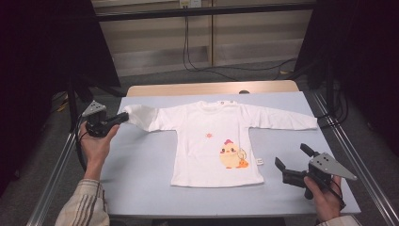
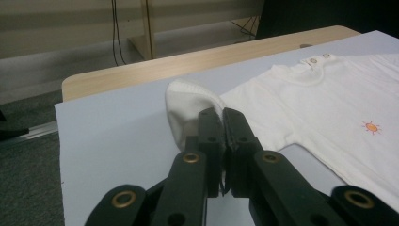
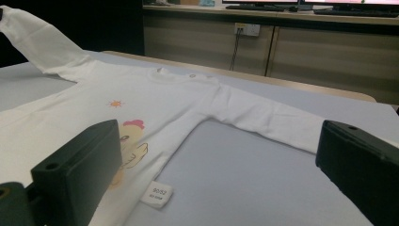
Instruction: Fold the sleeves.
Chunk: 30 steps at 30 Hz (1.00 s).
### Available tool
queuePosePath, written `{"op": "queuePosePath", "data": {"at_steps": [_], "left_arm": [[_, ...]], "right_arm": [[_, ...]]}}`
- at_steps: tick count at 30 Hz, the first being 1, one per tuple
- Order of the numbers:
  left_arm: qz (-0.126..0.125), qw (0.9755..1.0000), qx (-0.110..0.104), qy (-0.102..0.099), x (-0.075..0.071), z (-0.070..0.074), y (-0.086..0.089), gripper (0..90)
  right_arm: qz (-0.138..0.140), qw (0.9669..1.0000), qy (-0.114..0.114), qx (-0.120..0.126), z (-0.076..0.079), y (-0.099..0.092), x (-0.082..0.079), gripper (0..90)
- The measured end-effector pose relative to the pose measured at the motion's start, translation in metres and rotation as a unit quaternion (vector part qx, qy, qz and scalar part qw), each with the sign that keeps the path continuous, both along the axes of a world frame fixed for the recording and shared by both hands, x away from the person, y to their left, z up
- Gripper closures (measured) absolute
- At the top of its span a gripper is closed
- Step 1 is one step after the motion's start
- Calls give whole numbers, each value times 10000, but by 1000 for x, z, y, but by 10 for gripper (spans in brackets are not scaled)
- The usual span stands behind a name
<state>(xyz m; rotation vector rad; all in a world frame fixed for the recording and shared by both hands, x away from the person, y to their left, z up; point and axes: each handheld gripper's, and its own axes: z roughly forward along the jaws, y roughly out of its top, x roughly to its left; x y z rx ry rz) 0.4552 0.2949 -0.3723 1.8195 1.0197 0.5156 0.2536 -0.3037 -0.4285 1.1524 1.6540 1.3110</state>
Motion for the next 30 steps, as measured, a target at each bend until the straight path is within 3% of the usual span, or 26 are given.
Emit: {"op": "queuePosePath", "data": {"at_steps": [3,7,30], "left_arm": [[-25,9998,168,-98,-4,8,-8,871],[-119,9996,217,-134,-5,9,-13,871],[-517,9978,189,-378,-15,25,-40,871]], "right_arm": [[2,10000,3,6,0,0,0,6],[10,10000,-1,6,0,0,0,6],[46,10000,-1,-3,0,0,1,8]]}}
